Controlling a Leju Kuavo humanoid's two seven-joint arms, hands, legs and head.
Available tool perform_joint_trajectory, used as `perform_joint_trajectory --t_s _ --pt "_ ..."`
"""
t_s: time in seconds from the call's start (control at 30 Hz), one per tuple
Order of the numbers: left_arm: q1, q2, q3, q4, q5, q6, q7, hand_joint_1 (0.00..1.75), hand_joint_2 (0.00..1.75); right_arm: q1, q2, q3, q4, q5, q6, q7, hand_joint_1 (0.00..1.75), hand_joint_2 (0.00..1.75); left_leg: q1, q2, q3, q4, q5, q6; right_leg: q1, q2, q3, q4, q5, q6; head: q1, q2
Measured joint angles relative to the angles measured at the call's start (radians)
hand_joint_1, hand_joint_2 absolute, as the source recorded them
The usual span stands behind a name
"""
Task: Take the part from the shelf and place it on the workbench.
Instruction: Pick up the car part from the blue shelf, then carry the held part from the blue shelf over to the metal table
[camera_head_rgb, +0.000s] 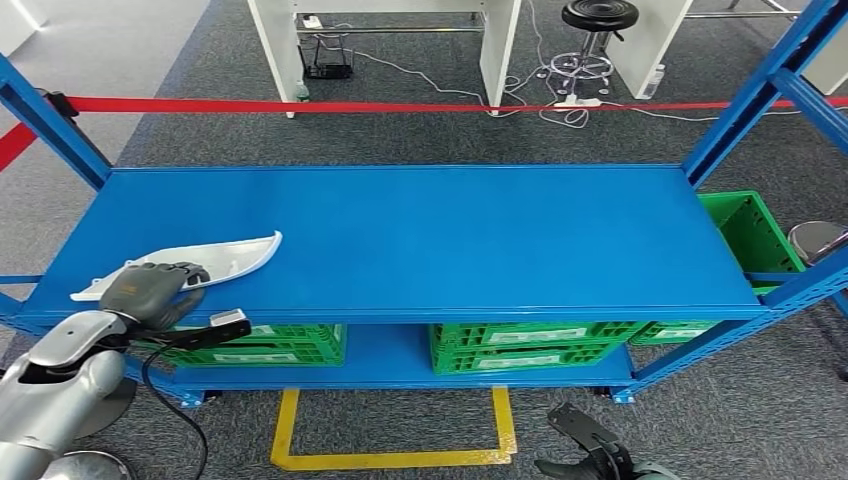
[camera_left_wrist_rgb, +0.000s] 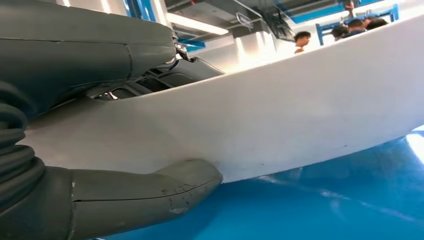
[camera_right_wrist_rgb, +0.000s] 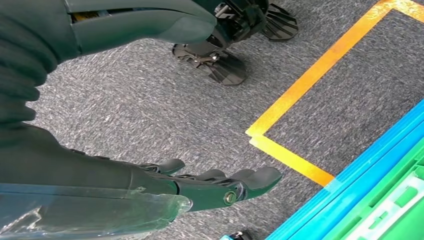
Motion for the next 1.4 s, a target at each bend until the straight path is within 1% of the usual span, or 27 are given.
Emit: perform_joint_trajectory --t_s 0.1,0.23,0.37,0.43,0.53,0.6,0.67,0.7,0.77,0.8,0.83,0.9,0.93,0.97,1.0,1.03,1.07,1.1,1.13,1.17,1.23,1.27,1.3,1.33,1.37,1.4 --pt "0.041 -0.007 0.009 -0.068 0.045 -0.001 -0.002 1.52 1.75 0.002 0.0 0.0 0.0 -0.015 -0.01 -0.016 0.0 1.75 0.0 0.0 0.0 0.0 0.0 0.0 0.0 0.0 0.0 0.0 0.0 0.0 0.0 0.0" --pt "0.132 -0.029 0.023 -0.218 0.129 -0.017 -0.04 1.52 1.75 0.011 0.0 -0.009 0.0 -0.047 -0.017 -0.046 0.0 1.75 0.0 0.0 0.0 0.0 0.0 0.0 0.0 0.0 -0.001 0.0 0.0 0.0 0.0 0.0" --pt "0.221 -0.05 0.023 -0.361 0.155 -0.013 -0.05 1.52 1.75 0.023 0.0 -0.03 0.0 -0.079 -0.017 -0.064 0.0 1.75 -0.001 0.0 -0.001 0.0 -0.001 0.001 -0.001 0.0 -0.001 -0.001 0.0 0.0 0.0 0.0" --pt "0.26 -0.056 0.023 -0.42 0.136 0.015 -0.059 1.52 1.75 0.029 0.0 -0.044 -0.001 -0.102 -0.003 -0.085 0.0 1.75 -0.002 0.0 -0.002 0.001 -0.002 0.002 -0.003 0.0 -0.001 -0.002 0.0 0.001 0.0 0.0" --pt "0.325 -0.061 0.023 -0.517 0.101 0.078 -0.075 1.52 1.75 0.044 0.0 -0.07 -0.007 -0.142 0.032 -0.144 0.0 1.75 -0.005 0.0 -0.002 0.001 -0.004 0.005 -0.006 0.0 -0.001 -0.002 -0.001 0.003 0.0 0.0" --pt "0.374 -0.062 0.023 -0.582 0.083 0.109 -0.079 1.52 1.75 0.055 0.0 -0.088 -0.013 -0.167 0.061 -0.187 0.0 1.75 -0.009 0.0 -0.002 0.002 -0.006 0.009 -0.01 0.0 -0.001 -0.003 -0.001 0.006 0.0 0.0" --pt "0.419 -0.061 0.026 -0.642 0.065 0.143 -0.083 1.52 1.75 0.065 0.0 -0.105 -0.02 -0.182 0.083 -0.217 0.0 1.75 -0.013 0.0 -0.002 0.003 -0.008 0.014 -0.014 0.0 0.0 -0.005 -0.001 0.011 0.0 0.0" --pt "0.44 -0.061 0.029 -0.669 0.057 0.161 -0.086 1.52 1.75 0.069 0.0 -0.111 -0.024 -0.185 0.087 -0.224 0.0 1.75 -0.014 0.0 -0.002 0.002 -0.007 0.017 -0.015 0.0 0.002 -0.008 0.0 0.015 -0.001 0.0" --pt "0.473 -0.06 0.033 -0.715 0.046 0.192 -0.092 1.52 1.75 0.074 0.0 -0.121 -0.032 -0.188 0.09 -0.23 0.0 1.75 -0.01 0.002 0.004 -0.009 -0.002 0.028 -0.016 -0.002 -0.002 -0.004 -0.007 0.021 0.0 0.0" --pt "0.485 -0.059 0.036 -0.733 0.044 0.202 -0.094 1.52 1.75 0.075 0.0 -0.125 -0.035 -0.189 0.091 -0.231 0.0 1.75 -0.007 0.003 0.007 -0.015 0.001 0.033 -0.015 -0.003 -0.013 0.019 -0.023 0.022 0.002 0.0" --pt "0.495 -0.059 0.038 -0.748 0.042 0.207 -0.095 1.52 1.75 0.076 0.0 -0.129 -0.038 -0.189 0.091 -0.232 0.0 1.75 -0.005 0.005 0.011 -0.02 0.004 0.037 -0.015 -0.005 -0.033 0.064 -0.051 0.023 0.003 0.0" --pt "0.511 -0.059 0.041 -0.768 0.039 0.217 -0.095 1.52 1.75 0.078 0.0 -0.137 -0.04 -0.19 0.091 -0.232 0.0 1.75 -0.006 0.009 0.012 -0.019 0.006 0.04 -0.013 -0.006 -0.092 0.194 -0.117 0.023 0.006 0.0" --pt "0.52 -0.059 0.043 -0.775 0.037 0.226 -0.095 1.52 1.75 0.08 0.0 -0.14 -0.041 -0.19 0.09 -0.232 0.0 1.75 -0.006 0.01 0.012 -0.019 0.006 0.04 -0.013 -0.006 -0.116 0.247 -0.135 0.024 0.006 0.0" --pt "0.529 -0.059 0.047 -0.783 0.036 0.24 -0.096 1.52 1.75 0.082 0.0 -0.143 -0.041 -0.19 0.088 -0.232 0.0 1.75 -0.006 0.012 0.012 -0.018 0.005 0.039 -0.013 -0.006 -0.127 0.269 -0.133 0.024 0.006 0.0" --pt "0.538 -0.059 0.052 -0.791 0.036 0.256 -0.097 1.52 1.75 0.085 0.0 -0.147 -0.042 -0.19 0.085 -0.231 0.0 1.75 -0.005 0.015 0.012 -0.017 0.004 0.038 -0.014 -0.008 -0.12 0.253 -0.111 0.025 0.006 0.0" --pt "0.548 -0.059 0.057 -0.801 0.036 0.272 -0.098 1.52 1.75 0.087 0.0 -0.15 -0.042 -0.19 0.083 -0.231 0.0 1.75 -0.003 0.018 0.013 -0.015 0.002 0.034 -0.014 -0.013 -0.094 0.2 -0.076 0.026 0.006 0.0" --pt "0.558 -0.058 0.062 -0.812 0.036 0.286 -0.098 1.52 1.75 0.088 0.0 -0.154 -0.043 -0.191 0.081 -0.23 0.0 1.75 -0.003 0.021 0.013 -0.012 -0.001 0.029 -0.014 -0.026 -0.06 0.132 -0.047 0.028 0.006 0.0" --pt "0.567 -0.058 0.068 -0.823 0.036 0.298 -0.098 1.52 1.75 0.087 0.001 -0.157 -0.043 -0.191 0.079 -0.23 0.0 1.75 -0.003 0.025 0.012 -0.008 -0.004 0.022 -0.012 -0.034 -0.029 0.076 -0.025 0.026 0.008 0.0" --pt "0.576 -0.056 0.073 -0.834 0.036 0.306 -0.099 1.52 1.75 0.087 0.001 -0.16 -0.043 -0.191 0.078 -0.229 0.0 1.75 -0.005 0.028 0.012 -0.004 -0.005 0.015 -0.01 -0.041 -0.009 0.038 -0.015 0.021 0.009 0.0" --pt "0.584 -0.054 0.078 -0.845 0.036 0.311 -0.099 1.52 1.75 0.087 0.002 -0.162 -0.043 -0.192 0.077 -0.229 0.0 1.75 -0.007 0.03 0.012 -0.001 -0.006 0.008 -0.008 -0.042 -0.003 0.026 -0.016 0.014 0.009 0.0" --pt "0.594 -0.051 0.084 -0.86 0.036 0.317 -0.099 1.52 1.75 0.089 0.002 -0.165 -0.043 -0.192 0.076 -0.229 0.0 1.75 -0.007 0.038 0.011 0.002 -0.003 -0.002 -0.008 -0.028 -0.01 0.029 -0.013 -0.002 0.008 0.0" --pt "0.598 -0.05 0.087 -0.865 0.036 0.32 -0.099 1.52 1.75 0.09 0.003 -0.166 -0.043 -0.193 0.074 -0.229 0.0 1.75 -0.006 0.039 0.009 0.007 -0.011 -0.006 -0.008 -0.021 -0.015 0.029 -0.01 -0.01 0.007 0.0" --pt "0.602 -0.049 0.09 -0.87 0.037 0.324 -0.099 1.52 1.75 0.09 0.005 -0.168 -0.043 -0.193 0.069 -0.229 0.0 1.75 -0.005 0.037 0.003 0.023 -0.032 -0.011 -0.008 -0.015 -0.02 0.029 -0.005 -0.018 0.006 0.0" --pt "0.607 -0.048 0.094 -0.875 0.04 0.33 -0.099 1.52 1.75 0.09 0.008 -0.17 -0.044 -0.194 0.063 -0.228 0.0 1.75 -0.004 0.032 -0.01 0.058 -0.065 -0.014 -0.009 -0.01 -0.027 0.028 0.001 -0.027 0.005 0.0" --pt "0.613 -0.047 0.099 -0.879 0.045 0.339 -0.099 1.52 1.75 0.092 0.012 -0.173 -0.047 -0.194 0.055 -0.227 0.0 1.75 -0.004 0.026 -0.028 0.11 -0.108 -0.016 -0.008 -0.004 -0.034 0.028 0.007 -0.033 0.004 0.0" --pt "0.62 -0.045 0.103 -0.884 0.056 0.348 -0.102 1.52 1.75 0.095 0.017 -0.177 -0.051 -0.194 0.048 -0.225 0.0 1.75 -0.005 0.021 -0.05 0.174 -0.149 -0.016 -0.006 0.003 -0.043 0.028 0.014 -0.037 0.004 0.0"
